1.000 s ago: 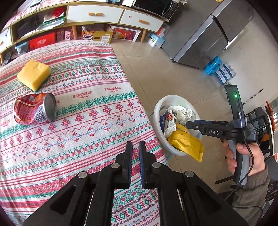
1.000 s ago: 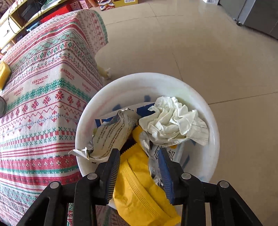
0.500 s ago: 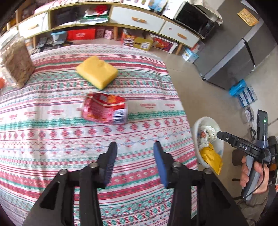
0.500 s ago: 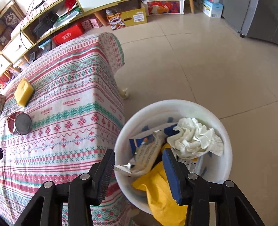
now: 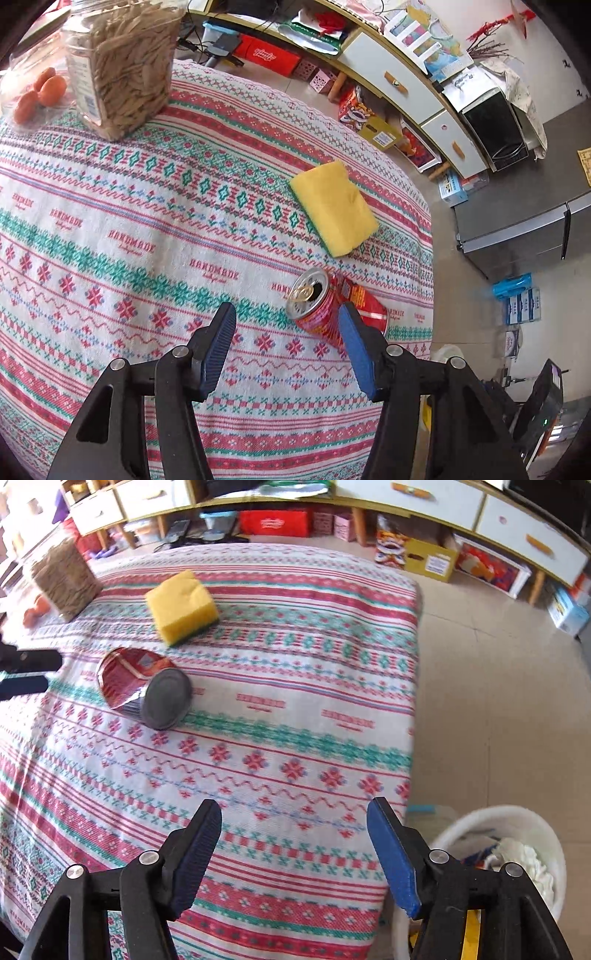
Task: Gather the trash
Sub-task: 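Move both tools back to the table toward the sponge and red can, then grasp the yellow sponge with the left tool while the right tool grasps the red can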
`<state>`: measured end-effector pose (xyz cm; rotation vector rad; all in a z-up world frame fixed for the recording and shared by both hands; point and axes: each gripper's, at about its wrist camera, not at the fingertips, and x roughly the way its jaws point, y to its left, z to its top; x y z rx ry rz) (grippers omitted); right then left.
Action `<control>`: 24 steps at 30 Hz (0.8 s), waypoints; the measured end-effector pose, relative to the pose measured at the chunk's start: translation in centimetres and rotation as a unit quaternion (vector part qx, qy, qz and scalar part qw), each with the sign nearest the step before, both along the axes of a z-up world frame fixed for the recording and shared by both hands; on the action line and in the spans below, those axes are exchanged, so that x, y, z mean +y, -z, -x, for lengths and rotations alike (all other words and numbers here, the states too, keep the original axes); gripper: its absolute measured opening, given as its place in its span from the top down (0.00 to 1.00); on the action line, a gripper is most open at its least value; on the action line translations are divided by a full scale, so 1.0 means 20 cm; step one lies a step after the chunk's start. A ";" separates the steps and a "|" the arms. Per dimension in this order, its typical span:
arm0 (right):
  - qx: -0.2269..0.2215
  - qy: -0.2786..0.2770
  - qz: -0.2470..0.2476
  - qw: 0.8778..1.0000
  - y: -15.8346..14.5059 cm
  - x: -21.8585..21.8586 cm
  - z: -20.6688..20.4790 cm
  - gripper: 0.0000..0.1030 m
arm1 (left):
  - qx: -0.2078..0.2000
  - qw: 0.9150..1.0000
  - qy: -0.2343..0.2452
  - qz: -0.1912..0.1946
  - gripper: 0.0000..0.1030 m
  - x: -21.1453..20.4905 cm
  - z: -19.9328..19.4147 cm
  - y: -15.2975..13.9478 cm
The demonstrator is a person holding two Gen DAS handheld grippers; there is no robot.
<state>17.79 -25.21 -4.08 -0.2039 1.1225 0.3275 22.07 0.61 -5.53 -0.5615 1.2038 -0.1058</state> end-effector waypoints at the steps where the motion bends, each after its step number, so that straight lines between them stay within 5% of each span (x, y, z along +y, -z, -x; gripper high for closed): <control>1: -0.003 -0.011 0.003 1.000 0.00 0.03 0.00 0.29 | 0.001 1.000 0.002 0.007 0.41 -0.02 -0.04 0.01; 8: 0.001 -0.002 0.025 1.000 0.06 0.06 -0.05 0.29 | 0.011 0.999 -0.005 0.029 0.41 -0.12 -0.36 0.08; 18: 0.004 -0.010 0.024 1.000 0.06 0.08 -0.12 0.28 | 0.034 0.999 -0.023 -0.001 0.42 -0.25 -0.68 0.22; 24: 0.002 -0.037 0.036 0.999 0.12 0.19 -0.17 0.28 | -0.005 1.000 -0.003 -0.005 0.68 -0.21 -0.65 0.21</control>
